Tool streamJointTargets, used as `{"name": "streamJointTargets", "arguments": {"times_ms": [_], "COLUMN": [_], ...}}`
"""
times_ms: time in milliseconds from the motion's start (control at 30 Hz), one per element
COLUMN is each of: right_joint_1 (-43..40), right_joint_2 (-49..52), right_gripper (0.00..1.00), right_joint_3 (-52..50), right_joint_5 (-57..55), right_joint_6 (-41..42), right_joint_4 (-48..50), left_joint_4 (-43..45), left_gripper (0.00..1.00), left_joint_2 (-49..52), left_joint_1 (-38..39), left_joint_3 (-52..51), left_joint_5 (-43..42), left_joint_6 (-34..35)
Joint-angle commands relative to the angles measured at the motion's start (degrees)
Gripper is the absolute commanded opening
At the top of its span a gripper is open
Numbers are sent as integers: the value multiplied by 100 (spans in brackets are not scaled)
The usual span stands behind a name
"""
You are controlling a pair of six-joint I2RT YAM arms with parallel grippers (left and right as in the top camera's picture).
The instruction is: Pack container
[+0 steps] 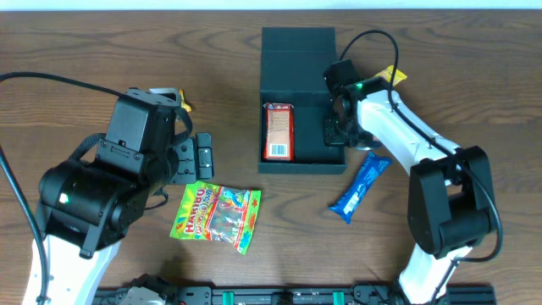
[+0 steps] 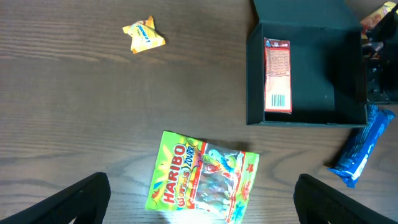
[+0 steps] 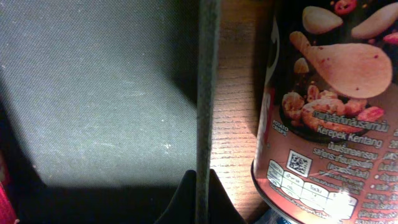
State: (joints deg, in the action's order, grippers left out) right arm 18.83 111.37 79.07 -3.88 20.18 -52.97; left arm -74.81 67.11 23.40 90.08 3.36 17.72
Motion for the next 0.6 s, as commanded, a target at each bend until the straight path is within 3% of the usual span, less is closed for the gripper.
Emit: {"name": "streamJointTargets", "arguments": {"times_ms": [0, 100, 167, 267, 367, 433, 567], "right_joint_1": [76, 76, 74, 76, 63, -13, -662], "right_joint_2": [42, -151, -398, -1106, -1873, -2201, -2267], "right_gripper": [1, 6, 34, 56, 56, 66, 72], "right_joint_3": [-160, -160, -160, -157, -157, -157, -162], "right_joint_5": [114, 94, 63, -125, -551, -944, -619], "right_joint_6": [-120, -122, -227, -247, -302, -603, -1429], "right_joint_4": [55, 142, 131, 17, -76, -17, -13], "left_joint_4": [-22, -22, -22, -22, -22, -24, -22], "left_gripper": [95, 95, 95, 95, 95, 95, 95], "left_joint_2": [11, 11, 11, 11, 11, 11, 11], "left_joint_1": [-22, -22, -22, -22, -22, -22, -22], "left_joint_3": [87, 87, 87, 90, 90, 87, 90], "left_joint_5": [0, 0, 0, 2, 0, 0, 0], "left_joint_6": [-101, -101, -101, -101, -101, -101, -101]}}
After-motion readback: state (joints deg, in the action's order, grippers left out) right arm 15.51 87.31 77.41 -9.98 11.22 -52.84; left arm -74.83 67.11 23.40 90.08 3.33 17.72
